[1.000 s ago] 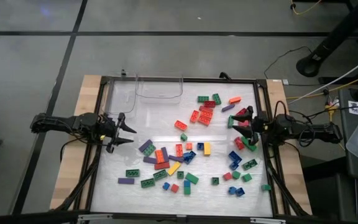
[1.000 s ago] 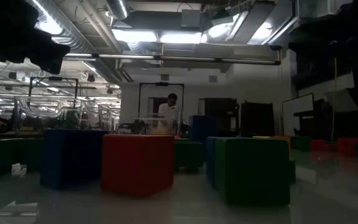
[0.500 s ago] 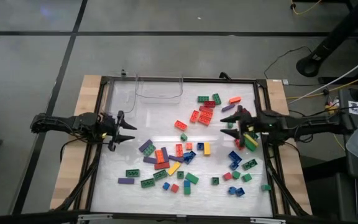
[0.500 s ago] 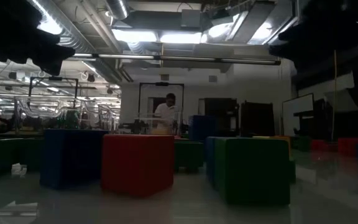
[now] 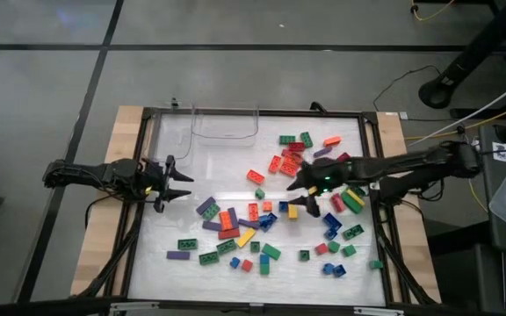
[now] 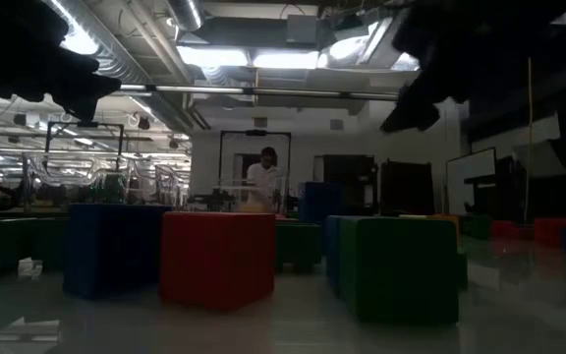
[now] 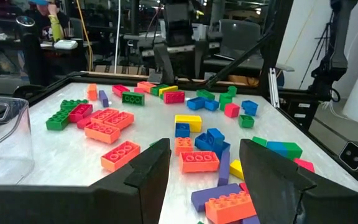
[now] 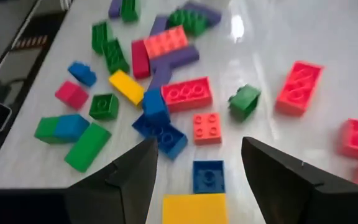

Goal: Sort blocks by size
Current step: Put the small blue game piece into the right transparent bin

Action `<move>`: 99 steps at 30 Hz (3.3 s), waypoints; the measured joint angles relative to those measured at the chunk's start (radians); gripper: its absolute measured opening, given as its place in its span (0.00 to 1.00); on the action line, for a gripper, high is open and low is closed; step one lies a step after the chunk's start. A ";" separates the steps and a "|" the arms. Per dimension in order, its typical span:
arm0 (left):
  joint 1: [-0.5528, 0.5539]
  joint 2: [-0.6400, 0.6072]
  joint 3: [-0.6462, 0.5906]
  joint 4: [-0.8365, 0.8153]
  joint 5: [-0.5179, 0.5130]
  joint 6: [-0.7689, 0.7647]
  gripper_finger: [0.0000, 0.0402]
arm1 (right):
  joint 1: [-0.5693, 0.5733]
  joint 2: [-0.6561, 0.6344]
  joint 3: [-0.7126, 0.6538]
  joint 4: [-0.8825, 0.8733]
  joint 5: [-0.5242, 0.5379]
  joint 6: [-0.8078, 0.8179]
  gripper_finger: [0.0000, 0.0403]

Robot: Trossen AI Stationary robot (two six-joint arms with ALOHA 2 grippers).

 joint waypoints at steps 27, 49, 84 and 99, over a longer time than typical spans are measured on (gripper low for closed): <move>0.000 0.000 0.002 -0.008 0.000 0.000 0.45 | 0.090 0.351 0.146 -0.107 0.140 -0.148 0.58; 0.000 0.000 0.002 -0.006 0.000 0.000 0.45 | 0.090 0.444 0.150 -0.086 0.184 -0.141 0.58; 0.000 0.000 0.001 -0.007 -0.003 -0.124 0.45 | -0.216 0.452 0.572 0.124 0.312 -0.681 0.39; 0.000 0.000 0.001 0.013 -0.022 -0.097 0.45 | -0.475 0.691 0.572 0.400 0.137 -0.677 0.40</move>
